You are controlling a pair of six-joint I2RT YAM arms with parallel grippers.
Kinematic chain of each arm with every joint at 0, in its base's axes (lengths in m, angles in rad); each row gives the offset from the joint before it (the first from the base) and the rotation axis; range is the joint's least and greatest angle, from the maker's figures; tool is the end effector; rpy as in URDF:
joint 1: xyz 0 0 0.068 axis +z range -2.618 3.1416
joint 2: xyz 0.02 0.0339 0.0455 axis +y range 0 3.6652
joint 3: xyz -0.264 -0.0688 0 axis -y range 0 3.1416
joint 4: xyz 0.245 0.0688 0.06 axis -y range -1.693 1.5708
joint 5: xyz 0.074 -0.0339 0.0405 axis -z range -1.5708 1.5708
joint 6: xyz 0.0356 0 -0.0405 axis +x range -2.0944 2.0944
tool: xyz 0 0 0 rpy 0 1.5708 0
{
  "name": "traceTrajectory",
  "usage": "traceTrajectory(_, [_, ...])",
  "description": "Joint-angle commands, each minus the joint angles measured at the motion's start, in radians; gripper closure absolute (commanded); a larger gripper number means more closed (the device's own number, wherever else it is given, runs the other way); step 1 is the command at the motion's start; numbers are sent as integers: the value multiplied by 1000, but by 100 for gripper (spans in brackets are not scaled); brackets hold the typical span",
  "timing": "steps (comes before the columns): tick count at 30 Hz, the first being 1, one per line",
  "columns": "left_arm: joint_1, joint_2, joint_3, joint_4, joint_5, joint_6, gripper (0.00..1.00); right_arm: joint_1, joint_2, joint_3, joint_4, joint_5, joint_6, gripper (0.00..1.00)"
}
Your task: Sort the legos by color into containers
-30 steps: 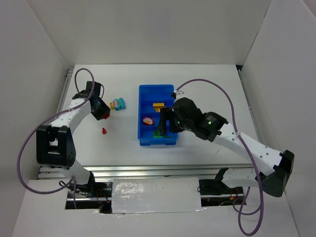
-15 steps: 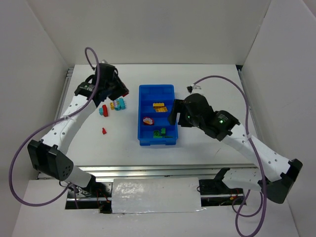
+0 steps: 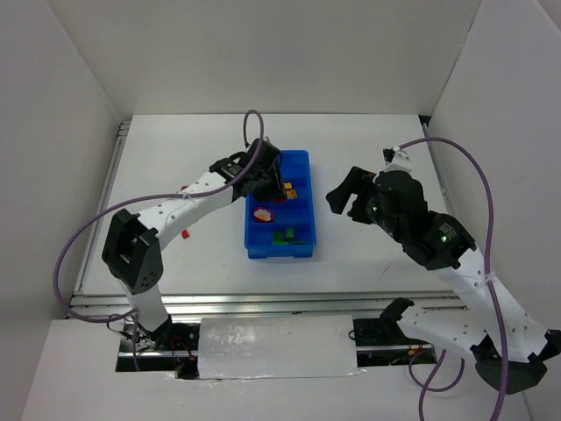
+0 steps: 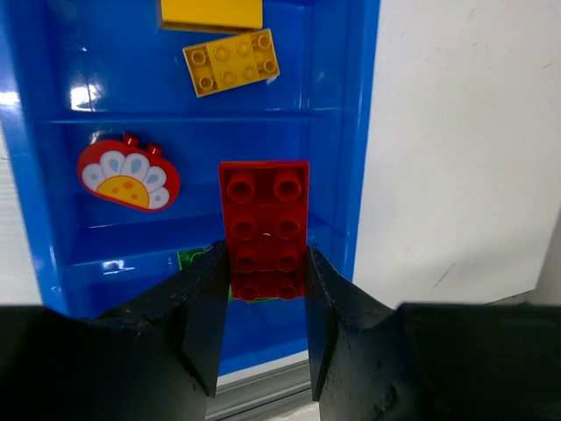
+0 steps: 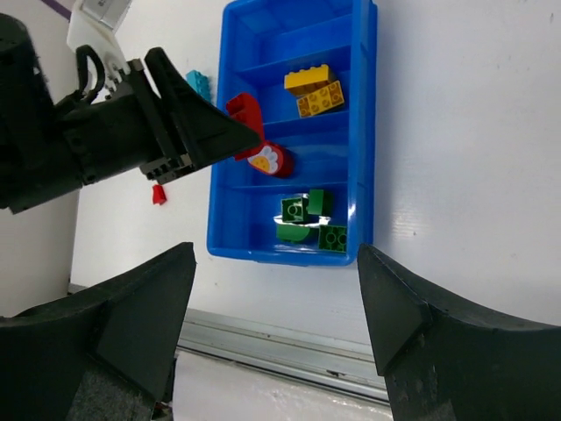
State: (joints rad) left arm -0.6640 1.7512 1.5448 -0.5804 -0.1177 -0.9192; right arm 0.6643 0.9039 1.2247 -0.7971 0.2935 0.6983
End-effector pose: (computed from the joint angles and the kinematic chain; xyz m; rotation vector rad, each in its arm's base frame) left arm 0.3150 -0.2412 0.3043 -0.3696 2.4134 -0.6168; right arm 0.1373 0.0944 0.4056 0.2208 2.0590 0.5547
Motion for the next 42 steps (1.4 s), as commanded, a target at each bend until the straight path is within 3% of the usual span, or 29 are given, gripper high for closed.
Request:
traceTrajectory(1, [-5,22,12,24,-25,-3,92,-9,-33,-16,-20,-1,-2,18])
traceTrajectory(5, [-11,50,-14,31,-34,-10,88,-20,-42,-21,-33,-10,-19,18])
traceTrajectory(10, [-13,77,-42,57,-59,3,62,-22,-43,-16,-28,-30,-39,18])
traceTrajectory(18, [-13,100,-40,53,-62,-3,47,-25,-49,-13,-34,-36,-52,18])
traceTrajectory(21, [-13,87,-32,37,-71,0,27,-26,-51,-16,-33,-39,-54,18])
traceTrajectory(23, [-13,54,-28,27,-89,2,19,-26,-54,-21,-33,-42,-52,18])
traceTrajectory(25, [-13,7,-20,24,-108,9,1,-28,-56,-27,-27,-48,-49,18])
traceTrajectory(28, [-9,-48,20,-28,-166,16,0,-26,-53,-28,-19,-62,-48,18])
traceTrajectory(33, [33,-174,34,-259,-341,-68,0,-26,-37,-34,-1,-119,-78,18])
traceTrajectory(37, [147,-368,-104,-374,-401,-142,3,-25,-17,-54,22,-185,-100,18])
traceTrajectory(40, [315,-495,-326,-331,-350,-107,5,-23,-11,-73,62,-220,-103,18])
traceTrajectory(42, [383,-525,-397,-293,-292,-73,7,-20,0,-73,82,-241,-108,18])
